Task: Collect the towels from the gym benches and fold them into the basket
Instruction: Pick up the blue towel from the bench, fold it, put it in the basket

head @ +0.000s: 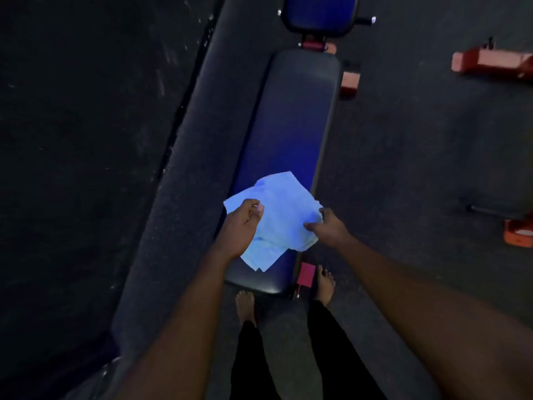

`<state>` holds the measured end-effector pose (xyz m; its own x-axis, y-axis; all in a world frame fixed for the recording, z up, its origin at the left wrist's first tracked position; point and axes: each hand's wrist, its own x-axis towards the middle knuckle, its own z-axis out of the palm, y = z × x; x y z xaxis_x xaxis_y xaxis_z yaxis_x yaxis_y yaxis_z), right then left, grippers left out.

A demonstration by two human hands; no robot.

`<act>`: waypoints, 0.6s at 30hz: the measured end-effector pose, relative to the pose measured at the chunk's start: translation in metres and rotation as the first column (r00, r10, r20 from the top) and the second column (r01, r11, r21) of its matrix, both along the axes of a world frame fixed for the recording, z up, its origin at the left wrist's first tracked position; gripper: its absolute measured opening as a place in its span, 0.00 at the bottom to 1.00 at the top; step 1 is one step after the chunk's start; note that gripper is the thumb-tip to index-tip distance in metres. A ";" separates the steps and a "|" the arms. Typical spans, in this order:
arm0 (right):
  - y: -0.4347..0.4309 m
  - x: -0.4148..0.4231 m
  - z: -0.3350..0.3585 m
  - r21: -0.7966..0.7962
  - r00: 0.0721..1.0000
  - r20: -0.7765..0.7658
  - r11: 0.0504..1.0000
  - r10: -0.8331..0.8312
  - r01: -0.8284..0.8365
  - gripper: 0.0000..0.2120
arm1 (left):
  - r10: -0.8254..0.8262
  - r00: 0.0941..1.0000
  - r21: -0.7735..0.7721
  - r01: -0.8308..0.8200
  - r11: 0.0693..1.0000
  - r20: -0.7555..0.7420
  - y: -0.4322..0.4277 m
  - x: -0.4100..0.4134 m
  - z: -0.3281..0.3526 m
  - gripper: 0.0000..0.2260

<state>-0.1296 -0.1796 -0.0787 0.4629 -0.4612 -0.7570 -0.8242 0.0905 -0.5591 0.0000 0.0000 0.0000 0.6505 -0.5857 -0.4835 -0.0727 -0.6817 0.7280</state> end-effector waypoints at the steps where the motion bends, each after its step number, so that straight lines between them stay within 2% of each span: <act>1: 0.004 0.005 -0.011 0.000 1.000 -0.010 1.000 -0.024 0.024 0.38 | -0.003 1.000 0.010 0.003 1.000 -0.013 0.000 0.005 -0.006 0.17; 3: 0.014 0.013 -0.027 -0.052 0.998 -0.052 0.998 -0.038 0.036 0.37 | -0.031 0.999 0.042 0.032 0.999 -0.019 0.008 0.019 -0.022 0.17; 6: 0.024 0.023 -0.016 -0.220 0.996 -0.061 0.972 0.069 -0.081 0.21 | -0.096 0.995 0.037 0.096 0.995 -0.018 0.015 0.035 -0.013 0.15; 8: 0.024 0.038 0.017 -0.262 0.994 0.019 0.960 0.108 -0.099 0.13 | -0.138 0.990 0.003 0.138 0.990 0.018 0.015 0.052 0.006 0.14; 10: 0.026 0.054 0.059 -0.268 0.985 0.088 0.956 0.146 -0.118 0.12 | -0.189 0.979 -0.039 0.192 0.981 0.075 0.013 0.070 0.031 0.12; 12: 0.024 0.071 0.102 -0.275 0.957 0.144 0.939 0.252 -0.205 0.11 | -0.247 0.960 -0.071 0.257 0.964 0.131 0.006 0.085 0.055 0.13; 16: 0.020 0.091 0.216 -0.375 0.861 0.204 0.850 0.466 -0.371 0.12 | -0.404 0.891 -0.128 0.434 0.892 0.206 -0.013 0.112 0.136 0.27; 18: 0.014 0.095 0.270 -0.386 0.821 0.222 0.821 0.526 -0.421 0.08 | -0.471 0.848 -0.171 0.516 0.839 0.244 -0.026 0.122 0.174 0.34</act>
